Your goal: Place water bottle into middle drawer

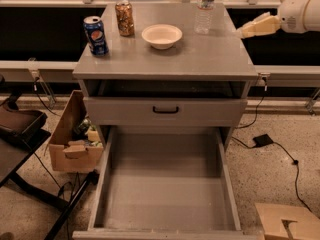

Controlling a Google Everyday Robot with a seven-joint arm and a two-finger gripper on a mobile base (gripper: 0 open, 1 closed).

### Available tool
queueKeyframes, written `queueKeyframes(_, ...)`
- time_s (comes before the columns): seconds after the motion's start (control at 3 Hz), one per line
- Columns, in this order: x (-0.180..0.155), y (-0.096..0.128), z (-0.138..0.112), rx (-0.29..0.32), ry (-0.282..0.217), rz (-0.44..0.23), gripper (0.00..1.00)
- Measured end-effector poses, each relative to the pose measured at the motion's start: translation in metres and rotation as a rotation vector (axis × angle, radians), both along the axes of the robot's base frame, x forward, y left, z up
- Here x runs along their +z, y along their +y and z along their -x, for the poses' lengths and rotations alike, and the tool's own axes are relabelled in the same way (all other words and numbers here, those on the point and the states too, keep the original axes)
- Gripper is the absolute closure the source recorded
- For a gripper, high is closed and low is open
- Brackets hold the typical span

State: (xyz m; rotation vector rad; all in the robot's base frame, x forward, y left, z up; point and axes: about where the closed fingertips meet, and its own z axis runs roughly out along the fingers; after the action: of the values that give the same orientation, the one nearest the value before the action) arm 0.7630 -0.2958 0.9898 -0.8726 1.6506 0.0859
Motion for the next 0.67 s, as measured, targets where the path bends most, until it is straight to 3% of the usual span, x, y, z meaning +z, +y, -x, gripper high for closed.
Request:
queueKeyframes(0.33, -0.013, -0.003, -0.068, -0.104, -0.045, -0.167, 0.00)
queueKeyframes(0.67, -0.023, -0.007, -0.117, -0.160, -0.084, -0.268, 0.00)
